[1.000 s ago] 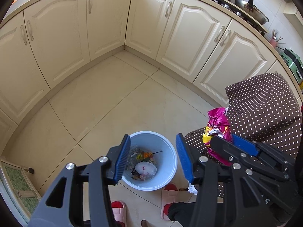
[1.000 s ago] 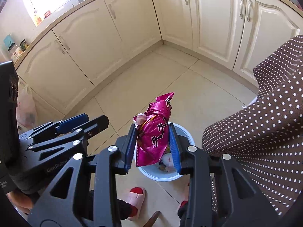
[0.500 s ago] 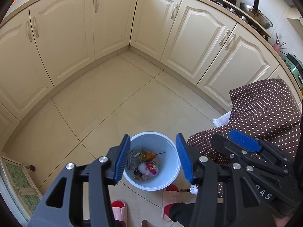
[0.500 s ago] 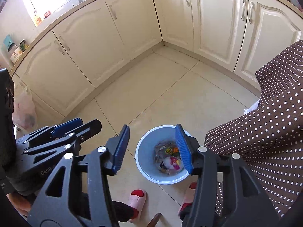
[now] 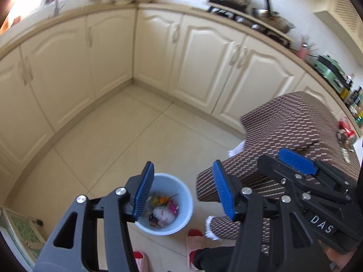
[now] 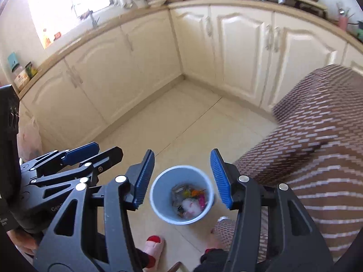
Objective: Collect trash
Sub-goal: 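Return to the table and reach the left tool to the white snack packet, then grasp the white snack packet with the left tool while the right tool grasps the black wrapper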
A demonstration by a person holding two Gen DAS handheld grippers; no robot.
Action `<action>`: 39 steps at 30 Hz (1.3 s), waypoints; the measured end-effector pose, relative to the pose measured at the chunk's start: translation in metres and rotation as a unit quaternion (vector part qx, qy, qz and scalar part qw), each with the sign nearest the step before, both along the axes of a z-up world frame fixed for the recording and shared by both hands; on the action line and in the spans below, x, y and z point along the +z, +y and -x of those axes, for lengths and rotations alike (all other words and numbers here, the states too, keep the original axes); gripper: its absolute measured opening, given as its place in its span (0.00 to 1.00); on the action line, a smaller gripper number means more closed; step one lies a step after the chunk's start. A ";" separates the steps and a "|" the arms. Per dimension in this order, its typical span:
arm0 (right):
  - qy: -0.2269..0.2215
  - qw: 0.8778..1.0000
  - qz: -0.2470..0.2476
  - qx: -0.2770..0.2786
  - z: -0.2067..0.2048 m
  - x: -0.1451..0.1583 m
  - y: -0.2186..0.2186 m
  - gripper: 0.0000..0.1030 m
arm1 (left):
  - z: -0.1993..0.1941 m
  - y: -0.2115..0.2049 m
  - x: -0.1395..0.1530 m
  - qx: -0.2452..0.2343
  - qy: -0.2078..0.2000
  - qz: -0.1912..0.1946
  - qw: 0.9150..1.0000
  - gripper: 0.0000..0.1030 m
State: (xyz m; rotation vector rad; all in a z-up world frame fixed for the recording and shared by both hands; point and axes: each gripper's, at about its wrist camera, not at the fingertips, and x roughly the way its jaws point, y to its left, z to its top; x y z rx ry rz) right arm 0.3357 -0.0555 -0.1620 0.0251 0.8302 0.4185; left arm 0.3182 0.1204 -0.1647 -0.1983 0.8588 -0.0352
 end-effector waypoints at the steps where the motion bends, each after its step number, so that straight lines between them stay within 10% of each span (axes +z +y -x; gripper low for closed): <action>1: -0.009 1.000 -0.001 -0.010 0.003 0.009 -0.013 0.50 | 0.000 -0.010 0.007 -0.006 -0.007 -0.002 1.000 0.52; 12: -0.086 0.987 0.030 -0.133 0.049 0.076 -0.180 0.53 | -0.009 -0.186 0.070 -0.147 -0.063 -0.012 0.987 0.57; 21: -0.072 0.966 0.058 -0.242 0.072 0.067 -0.318 0.53 | -0.022 -0.334 0.051 -0.270 -0.034 -0.025 0.962 0.57; 31: -0.045 0.958 0.038 -0.280 0.077 0.048 -0.370 0.54 | -0.051 -0.410 0.023 -0.309 0.019 -0.064 0.949 0.56; 34: -0.045 0.959 0.039 -0.278 0.072 0.049 -0.370 0.56 | -0.046 -0.418 0.020 -0.313 -0.001 -0.102 0.944 0.29; 39: -0.035 0.965 0.029 -0.258 0.057 0.049 -0.360 0.56 | -0.034 -0.396 0.028 -0.336 -0.002 -0.077 0.939 0.17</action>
